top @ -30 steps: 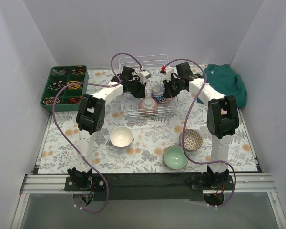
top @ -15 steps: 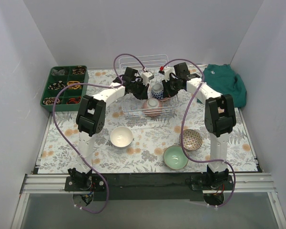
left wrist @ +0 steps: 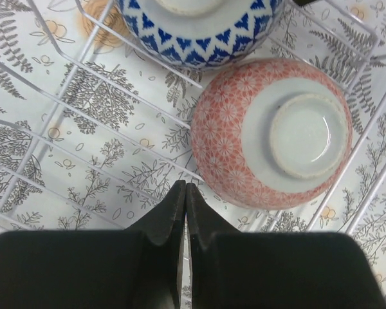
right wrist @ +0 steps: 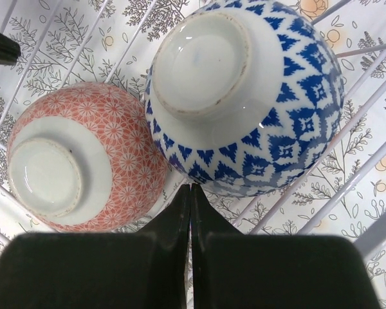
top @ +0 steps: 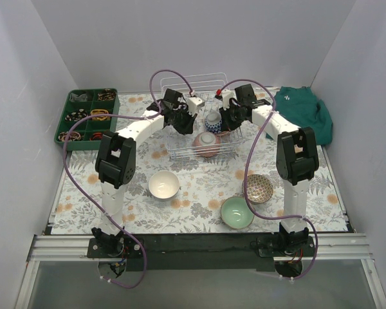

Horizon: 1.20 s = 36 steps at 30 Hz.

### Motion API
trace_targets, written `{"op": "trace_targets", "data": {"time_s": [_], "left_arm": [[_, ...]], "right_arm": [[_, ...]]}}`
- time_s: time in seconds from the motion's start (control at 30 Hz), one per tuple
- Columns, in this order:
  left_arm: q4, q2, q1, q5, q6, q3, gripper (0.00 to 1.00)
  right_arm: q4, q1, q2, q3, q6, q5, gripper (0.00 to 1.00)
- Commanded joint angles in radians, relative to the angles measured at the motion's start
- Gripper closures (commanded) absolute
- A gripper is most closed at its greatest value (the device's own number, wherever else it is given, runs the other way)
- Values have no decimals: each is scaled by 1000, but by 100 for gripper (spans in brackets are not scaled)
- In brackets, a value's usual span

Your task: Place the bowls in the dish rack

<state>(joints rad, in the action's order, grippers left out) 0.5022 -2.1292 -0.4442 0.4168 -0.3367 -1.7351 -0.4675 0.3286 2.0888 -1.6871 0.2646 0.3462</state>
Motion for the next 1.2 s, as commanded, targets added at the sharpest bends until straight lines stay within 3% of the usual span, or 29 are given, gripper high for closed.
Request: {"op": "trace_targets", "data": {"time_s": [0.0,0.6,0.9,0.97,1.0,1.1,1.17], "left_arm": [[68,69,-16,50,62,14,100],[24,-35,-117,117,1,-58,100],[26,76,-88,-16,-19,0,100],[-3,113,-85,-47,-12,17,93],[-8,147,-85,-73,-12,19,82],[-13,196,-83,-110,-16,14,64],[-11,216,-83,-139,-19,17,61]], "right_arm": [[32,-11,-88,17,2,-3,99],[44,-11,-110,30,-4,-13,99],[18,-39,-223,66,15,3,99],[-15,-57,-282,84,21,8,91],[-28,-80,-308,114,24,10,86],[-127,-125,-410,164,71,19,73],[-239,-147,-484,222,178,37,69]]}}
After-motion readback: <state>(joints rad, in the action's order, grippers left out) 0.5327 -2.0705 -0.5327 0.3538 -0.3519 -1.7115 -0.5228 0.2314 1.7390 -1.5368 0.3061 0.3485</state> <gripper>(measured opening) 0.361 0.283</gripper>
